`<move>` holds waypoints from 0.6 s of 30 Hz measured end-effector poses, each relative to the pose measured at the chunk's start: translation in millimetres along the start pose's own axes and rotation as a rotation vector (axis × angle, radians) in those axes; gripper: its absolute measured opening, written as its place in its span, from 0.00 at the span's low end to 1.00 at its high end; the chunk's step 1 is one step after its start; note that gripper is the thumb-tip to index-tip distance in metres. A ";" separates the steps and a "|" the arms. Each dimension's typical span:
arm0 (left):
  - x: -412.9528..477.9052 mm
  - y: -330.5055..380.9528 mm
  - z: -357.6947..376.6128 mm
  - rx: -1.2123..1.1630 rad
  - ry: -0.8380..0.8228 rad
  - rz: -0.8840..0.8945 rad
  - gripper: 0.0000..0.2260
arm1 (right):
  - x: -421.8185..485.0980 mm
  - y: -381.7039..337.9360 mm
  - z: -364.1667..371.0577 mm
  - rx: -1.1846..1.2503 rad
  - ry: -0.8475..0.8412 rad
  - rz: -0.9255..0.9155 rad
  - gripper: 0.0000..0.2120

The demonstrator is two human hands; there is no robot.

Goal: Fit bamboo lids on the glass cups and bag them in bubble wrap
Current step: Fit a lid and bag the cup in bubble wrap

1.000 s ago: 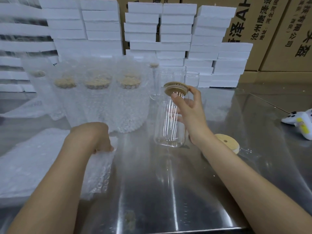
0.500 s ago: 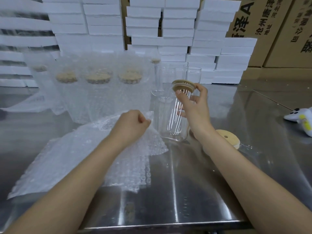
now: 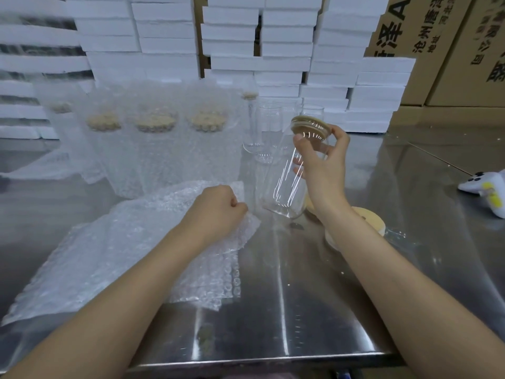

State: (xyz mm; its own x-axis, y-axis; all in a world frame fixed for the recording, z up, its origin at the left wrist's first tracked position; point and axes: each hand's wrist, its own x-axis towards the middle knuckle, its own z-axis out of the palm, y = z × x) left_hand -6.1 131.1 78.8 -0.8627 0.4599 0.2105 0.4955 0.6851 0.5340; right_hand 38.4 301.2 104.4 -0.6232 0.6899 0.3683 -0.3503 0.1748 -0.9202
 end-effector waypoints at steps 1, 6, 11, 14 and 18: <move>0.3 1.2 -4.7 -0.055 -0.001 -0.003 0.09 | 0.0 -0.9 -0.1 0.007 0.010 0.003 0.31; 0.3 13.4 -52.7 -0.793 -0.192 0.119 0.07 | 5.1 -1.7 -4.6 0.087 0.060 0.026 0.27; -4.3 -6.5 -95.9 -1.772 -0.341 0.109 0.26 | 9.5 -2.2 -9.6 0.130 0.090 0.043 0.23; -6.3 -3.9 -102.0 -1.481 -0.169 0.049 0.09 | 9.6 -4.4 -9.3 0.141 0.111 0.053 0.24; 2.4 -19.1 -98.4 -0.534 0.215 -0.188 0.07 | 7.6 -7.5 -9.0 0.116 0.136 0.042 0.24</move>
State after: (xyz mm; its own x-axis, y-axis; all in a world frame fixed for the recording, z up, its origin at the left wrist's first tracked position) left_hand -27.5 63.5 149.7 -0.9591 0.1958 0.2043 0.2618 0.3398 0.9033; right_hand 42.6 311.5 112.9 -0.5412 0.7851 0.3013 -0.4093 0.0670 -0.9099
